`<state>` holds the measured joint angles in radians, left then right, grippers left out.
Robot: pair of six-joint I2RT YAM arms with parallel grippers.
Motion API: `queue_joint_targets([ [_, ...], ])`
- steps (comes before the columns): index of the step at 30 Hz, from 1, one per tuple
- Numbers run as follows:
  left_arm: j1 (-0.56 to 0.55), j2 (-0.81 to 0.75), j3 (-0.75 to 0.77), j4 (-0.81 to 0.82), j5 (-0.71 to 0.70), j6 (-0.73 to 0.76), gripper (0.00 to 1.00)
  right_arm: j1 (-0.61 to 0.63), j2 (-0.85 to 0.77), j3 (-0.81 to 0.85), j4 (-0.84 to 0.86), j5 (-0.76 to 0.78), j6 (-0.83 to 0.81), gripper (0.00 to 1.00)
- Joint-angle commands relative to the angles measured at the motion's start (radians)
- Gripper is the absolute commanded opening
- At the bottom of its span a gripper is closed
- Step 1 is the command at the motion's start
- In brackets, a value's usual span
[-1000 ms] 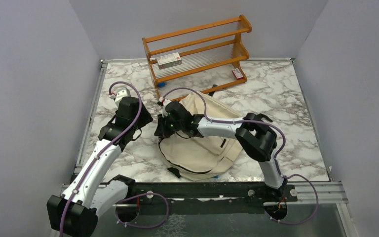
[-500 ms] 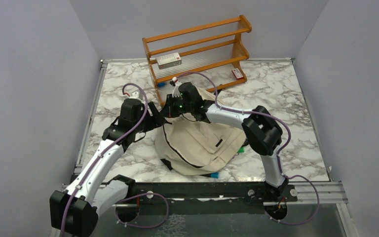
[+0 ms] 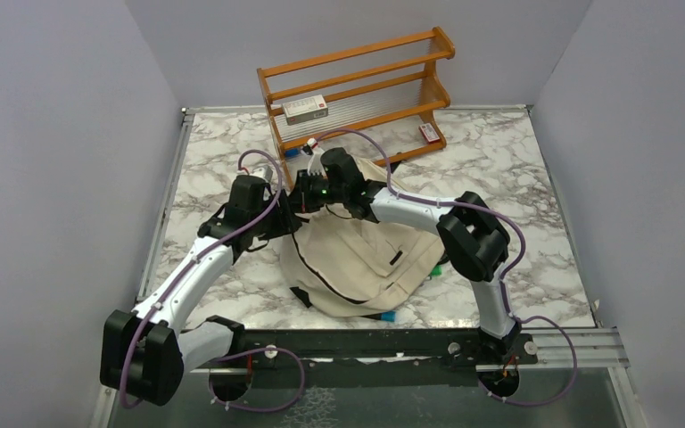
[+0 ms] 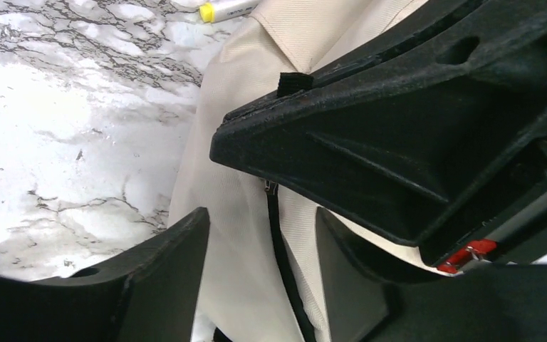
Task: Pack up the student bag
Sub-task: Zip the student bag at the center of the board.
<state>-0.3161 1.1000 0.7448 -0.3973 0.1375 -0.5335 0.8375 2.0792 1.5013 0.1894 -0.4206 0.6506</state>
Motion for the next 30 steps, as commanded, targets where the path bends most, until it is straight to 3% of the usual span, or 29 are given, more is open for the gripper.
queue_joint_targets([
  [1, -0.001, 0.015, -0.007, 0.016, -0.022, 0.027, 0.48, -0.001, -0.049, 0.028, 0.067, -0.030, 0.013, 0.01],
  [7, -0.001, 0.010, -0.025, 0.023, 0.014, 0.029, 0.03, -0.001, -0.043, 0.028, 0.060, -0.003, 0.000, 0.01],
  [8, -0.001, 0.003, -0.031, 0.022, 0.017, 0.033, 0.00, -0.003, -0.041, 0.030, 0.058, -0.001, -0.005, 0.01],
  [30, -0.001, -0.056, -0.029, -0.115, 0.014, 0.025, 0.00, -0.087, -0.056, -0.065, 0.041, 0.278, -0.177, 0.01],
])
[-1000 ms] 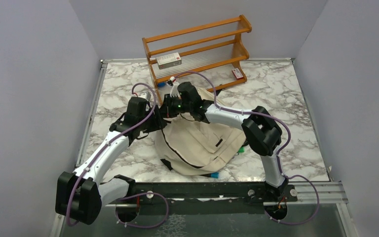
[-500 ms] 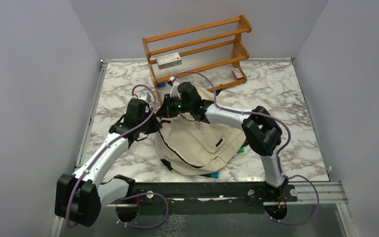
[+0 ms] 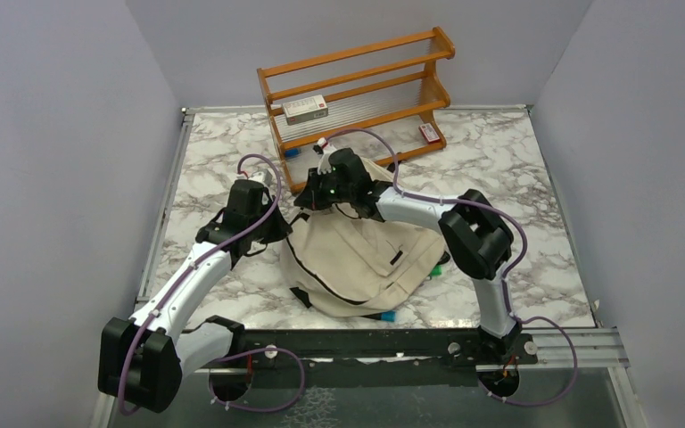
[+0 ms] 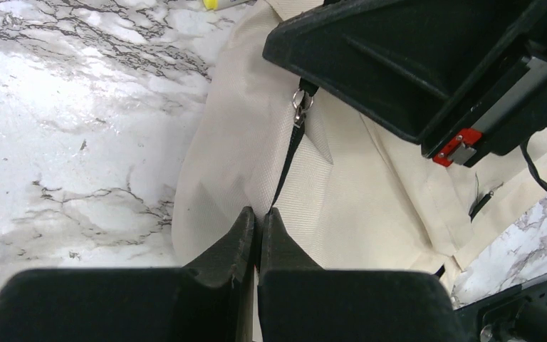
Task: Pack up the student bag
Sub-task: Zip the student bag at the center of the board.
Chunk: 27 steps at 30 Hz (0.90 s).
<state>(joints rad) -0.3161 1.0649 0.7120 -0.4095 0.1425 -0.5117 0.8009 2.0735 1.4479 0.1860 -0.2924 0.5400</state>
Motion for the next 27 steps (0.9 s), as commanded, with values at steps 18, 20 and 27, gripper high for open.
queue_joint_targets([
  [18, -0.001, -0.062, 0.086, -0.252, -0.124, -0.083, 0.00, -0.169, 0.001, 0.008, -0.037, 0.365, -0.221, 0.01],
  [20, -0.001, -0.067, 0.098, -0.265, -0.133, -0.086, 0.00, -0.183, 0.002, 0.009, -0.035, 0.367, -0.227, 0.01],
  [27, -0.001, -0.069, 0.122, -0.289, -0.164, -0.089, 0.00, -0.238, -0.002, 0.018, -0.048, 0.390, -0.239, 0.00],
])
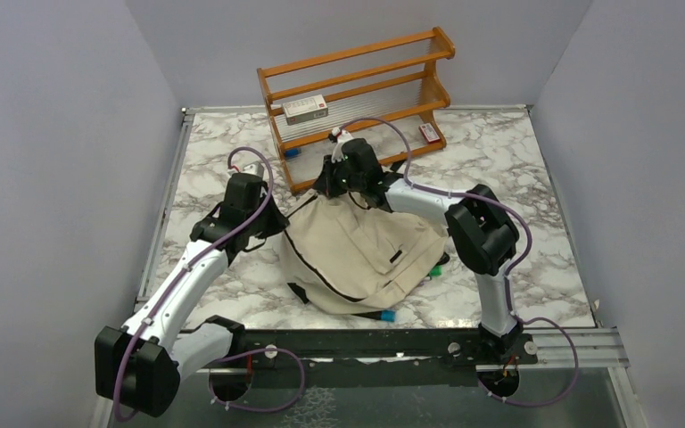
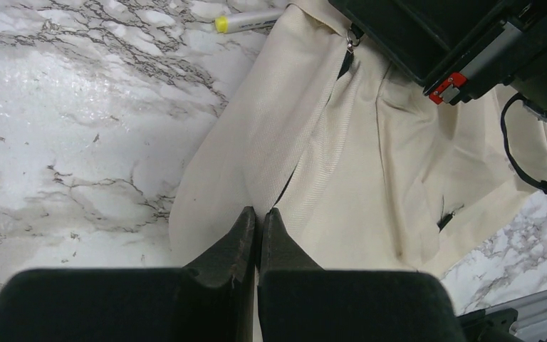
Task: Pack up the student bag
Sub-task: Zip the student bag at the center of the board.
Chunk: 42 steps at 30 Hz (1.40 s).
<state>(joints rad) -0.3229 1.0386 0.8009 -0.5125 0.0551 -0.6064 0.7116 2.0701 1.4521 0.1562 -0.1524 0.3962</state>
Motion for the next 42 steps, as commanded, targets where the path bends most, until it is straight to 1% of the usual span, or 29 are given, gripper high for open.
queue_joint_targets([
  [1, 0.005, -0.039, 0.034, -0.185, -0.078, 0.006, 0.00, -0.158, -0.005, 0.010, -0.016, 0.241, -0.093, 0.01],
  [7, 0.007, 0.020, 0.049, -0.126, -0.068, 0.037, 0.00, -0.184, -0.055, -0.009, 0.014, 0.163, -0.103, 0.01],
  [10, 0.007, 0.081, 0.081, -0.079, -0.069, 0.069, 0.00, -0.194, -0.082, -0.005, 0.009, 0.097, -0.098, 0.01],
  [13, 0.012, 0.158, 0.126, -0.026, -0.073, 0.107, 0.00, -0.199, -0.130, -0.021, 0.020, 0.076, -0.089, 0.01],
  [14, 0.016, 0.187, 0.144, -0.009, -0.071, 0.119, 0.00, -0.199, -0.153, -0.028, 0.018, 0.075, -0.088, 0.02],
  [16, 0.025, 0.259, 0.186, 0.016, -0.061, 0.144, 0.00, -0.199, -0.190, -0.045, 0.012, 0.080, -0.084, 0.14],
  [22, 0.074, 0.407, 0.324, 0.045, -0.069, 0.203, 0.00, -0.201, -0.329, -0.150, -0.027, 0.144, -0.065, 0.42],
  [24, 0.100, 0.440, 0.362, 0.050, -0.063, 0.212, 0.00, -0.201, -0.384, -0.197, -0.046, 0.176, -0.052, 0.49],
  [27, 0.139, 0.476, 0.391, 0.057, -0.036, 0.225, 0.01, -0.201, -0.463, -0.249, -0.102, 0.204, -0.037, 0.53],
  [29, 0.160, 0.489, 0.394, 0.068, -0.009, 0.234, 0.08, -0.202, -0.504, -0.275, -0.151, 0.228, -0.021, 0.59],
  [31, 0.179, 0.502, 0.394, 0.078, 0.013, 0.244, 0.15, -0.202, -0.531, -0.280, -0.246, 0.240, -0.017, 0.64],
  [32, 0.186, 0.508, 0.394, 0.081, 0.023, 0.247, 0.19, -0.202, -0.538, -0.279, -0.293, 0.245, -0.013, 0.67],
  [34, 0.193, 0.518, 0.394, 0.084, 0.043, 0.250, 0.32, -0.202, -0.556, -0.287, -0.367, 0.252, 0.002, 0.70],
  [38, 0.193, 0.497, 0.375, 0.099, 0.092, 0.244, 0.48, -0.202, -0.608, -0.330, -0.442, 0.205, 0.020, 0.71],
  [40, 0.193, 0.457, 0.358, 0.119, 0.098, 0.254, 0.52, -0.202, -0.628, -0.340, -0.478, 0.148, 0.034, 0.71],
  [42, 0.191, 0.409, 0.349, 0.128, 0.086, 0.267, 0.54, -0.202, -0.641, -0.347, -0.499, 0.045, 0.027, 0.68],
])
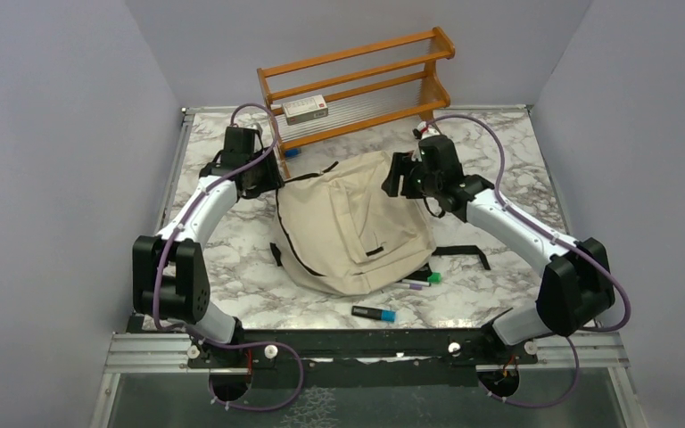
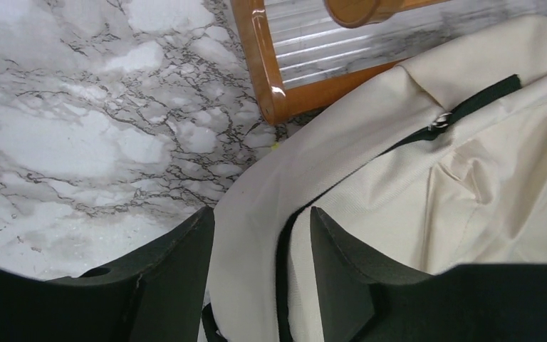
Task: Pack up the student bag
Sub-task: Zip the student bag at the center of the board.
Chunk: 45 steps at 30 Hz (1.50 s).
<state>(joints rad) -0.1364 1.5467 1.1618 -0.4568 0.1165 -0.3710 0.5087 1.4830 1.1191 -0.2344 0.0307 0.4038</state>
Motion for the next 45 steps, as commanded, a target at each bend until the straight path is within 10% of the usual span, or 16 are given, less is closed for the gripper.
queue_joint_targets([
  [1, 0.001, -0.122, -0.015, 0.076, 0.020, 0.040, 0.54, 0.001, -0.057, -0.019, -0.119, -0.191, 0.014, 0.66],
  [8, -0.128, -0.236, -0.054, 0.121, -0.022, 0.041, 0.56, 0.004, -0.055, -0.090, -0.069, -0.480, -0.126, 0.61],
  [18, -0.421, -0.229, -0.240, 0.427, 0.159, 0.126, 0.58, 0.002, -0.071, -0.083, -0.188, -0.056, 0.148, 0.65],
  [27, -0.517, -0.145, -0.234, 0.534, 0.387, 0.311, 0.60, -0.006, -0.043, -0.112, -0.224, -0.003, 0.165, 0.62],
  [45, -0.738, 0.001, -0.177, 0.301, 0.120, 0.491, 0.63, -0.080, -0.008, -0.198, -0.068, -0.236, 0.181, 0.51],
])
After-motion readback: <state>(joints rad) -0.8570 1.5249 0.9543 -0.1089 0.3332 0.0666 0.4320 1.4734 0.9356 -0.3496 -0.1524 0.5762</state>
